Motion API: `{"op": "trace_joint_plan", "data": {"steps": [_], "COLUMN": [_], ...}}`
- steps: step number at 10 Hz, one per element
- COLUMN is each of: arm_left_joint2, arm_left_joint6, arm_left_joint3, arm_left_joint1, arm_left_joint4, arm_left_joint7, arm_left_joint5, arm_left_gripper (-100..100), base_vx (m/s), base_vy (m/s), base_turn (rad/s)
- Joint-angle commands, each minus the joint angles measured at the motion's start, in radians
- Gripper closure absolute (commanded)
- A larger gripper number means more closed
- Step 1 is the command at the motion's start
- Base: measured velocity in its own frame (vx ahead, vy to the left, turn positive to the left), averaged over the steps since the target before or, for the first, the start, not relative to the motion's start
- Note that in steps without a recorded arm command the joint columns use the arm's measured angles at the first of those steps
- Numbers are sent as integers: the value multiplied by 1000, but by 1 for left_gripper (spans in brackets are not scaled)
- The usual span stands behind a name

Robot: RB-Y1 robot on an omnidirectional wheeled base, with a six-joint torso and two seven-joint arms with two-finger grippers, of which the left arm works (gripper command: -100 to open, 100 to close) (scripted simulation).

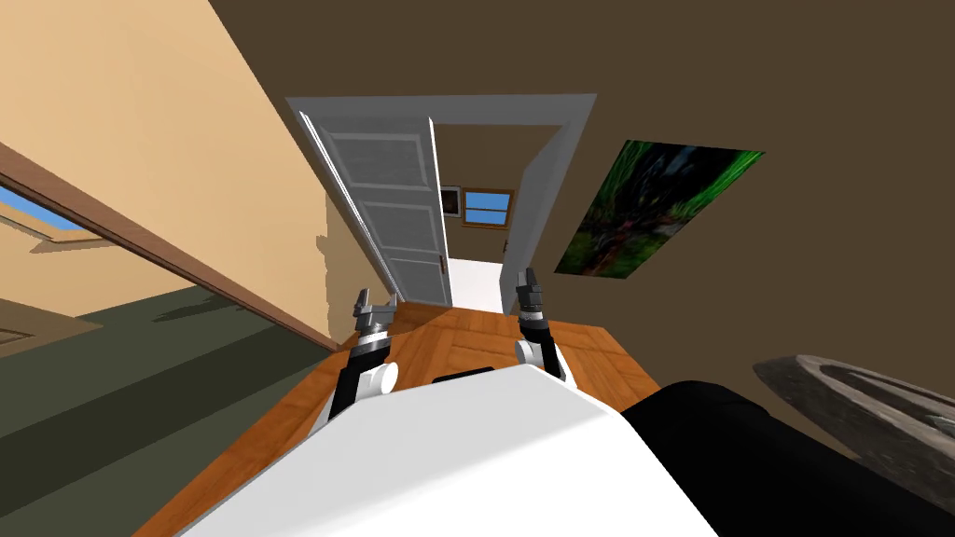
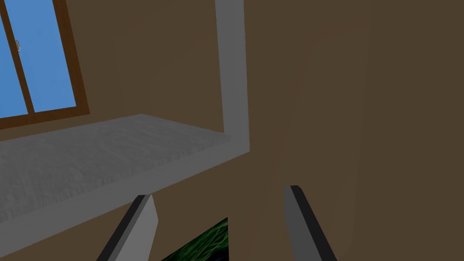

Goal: Push the door open

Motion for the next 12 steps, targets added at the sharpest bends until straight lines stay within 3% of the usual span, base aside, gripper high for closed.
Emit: {"op": "trace_joint_plan", "data": {"steps": [1, 12], "arm_left_joint2": [8, 37], "arm_left_joint6": [-14, -98], "arm_left_joint3": [-4, -29], "arm_left_joint1": [-11, -88], "arm_left_joint4": [35, 261], "arm_left_joint7": [28, 181], "arm_left_joint5": [18, 120], "arm_left_gripper": [-100, -100], "base_vx": [108, 85], "base_vy": [64, 65], "base_turn": [-148, -125]}}
